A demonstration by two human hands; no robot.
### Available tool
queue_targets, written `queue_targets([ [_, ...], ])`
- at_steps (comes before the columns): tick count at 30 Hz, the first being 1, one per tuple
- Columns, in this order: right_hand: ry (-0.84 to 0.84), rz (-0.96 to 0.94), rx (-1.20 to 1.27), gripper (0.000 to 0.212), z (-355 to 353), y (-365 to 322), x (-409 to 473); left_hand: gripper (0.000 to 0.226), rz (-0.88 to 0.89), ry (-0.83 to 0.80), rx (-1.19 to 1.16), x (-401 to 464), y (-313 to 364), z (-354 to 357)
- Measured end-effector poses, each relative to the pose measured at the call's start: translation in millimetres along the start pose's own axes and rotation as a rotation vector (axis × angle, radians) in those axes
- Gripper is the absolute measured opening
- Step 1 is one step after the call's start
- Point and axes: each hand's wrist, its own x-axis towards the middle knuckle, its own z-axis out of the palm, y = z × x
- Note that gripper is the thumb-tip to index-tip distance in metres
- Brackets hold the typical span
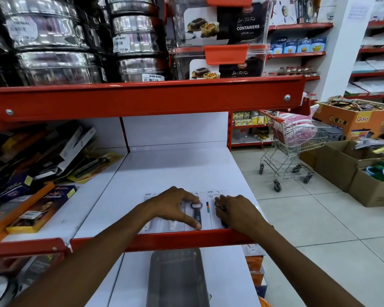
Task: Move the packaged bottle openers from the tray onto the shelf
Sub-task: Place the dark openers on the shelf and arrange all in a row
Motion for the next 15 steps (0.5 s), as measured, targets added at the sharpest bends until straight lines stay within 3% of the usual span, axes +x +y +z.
queue_targets([
  [12,-0.01,0.049,0.058,0.042,0,-5,0,0.081,-0.04,0.019,-0.075,-11,-14,-15],
  [15,-0.049,0.06,0.126,0.05,4,-11,2,0.085,-0.072,-0.007,0.029,-20,-32,-33],
])
